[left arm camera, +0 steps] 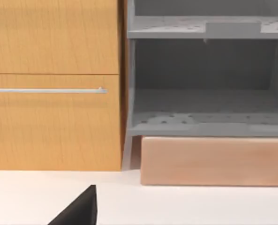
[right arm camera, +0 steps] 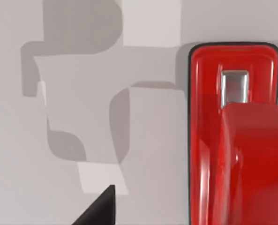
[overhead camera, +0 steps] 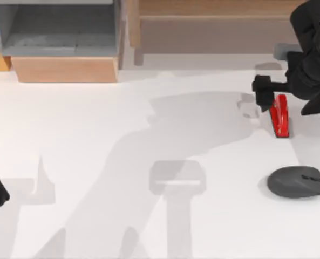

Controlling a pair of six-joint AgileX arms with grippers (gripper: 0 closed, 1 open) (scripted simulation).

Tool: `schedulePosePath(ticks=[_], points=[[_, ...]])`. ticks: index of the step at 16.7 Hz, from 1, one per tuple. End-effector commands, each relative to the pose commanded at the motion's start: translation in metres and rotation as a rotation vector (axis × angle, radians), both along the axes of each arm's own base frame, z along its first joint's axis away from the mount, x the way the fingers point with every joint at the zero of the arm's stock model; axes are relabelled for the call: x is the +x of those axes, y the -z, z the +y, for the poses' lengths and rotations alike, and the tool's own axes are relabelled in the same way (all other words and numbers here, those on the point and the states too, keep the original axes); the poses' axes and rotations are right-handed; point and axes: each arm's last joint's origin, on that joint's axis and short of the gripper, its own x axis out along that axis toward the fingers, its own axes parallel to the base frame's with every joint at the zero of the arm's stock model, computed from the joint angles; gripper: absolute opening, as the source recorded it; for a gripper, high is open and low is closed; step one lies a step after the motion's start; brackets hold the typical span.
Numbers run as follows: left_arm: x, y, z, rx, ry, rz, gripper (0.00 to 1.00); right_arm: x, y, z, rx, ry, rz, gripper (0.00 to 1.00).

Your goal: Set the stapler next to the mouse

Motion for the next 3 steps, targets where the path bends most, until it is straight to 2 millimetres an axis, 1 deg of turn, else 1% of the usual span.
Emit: schedulePosePath(ticks=[3], points=[[0.0000,0.0000,0.0000,0.000,0.000,0.000,1.00,0.0000,0.0000,0.0000,0.000,0.000,0.000,1.00]])
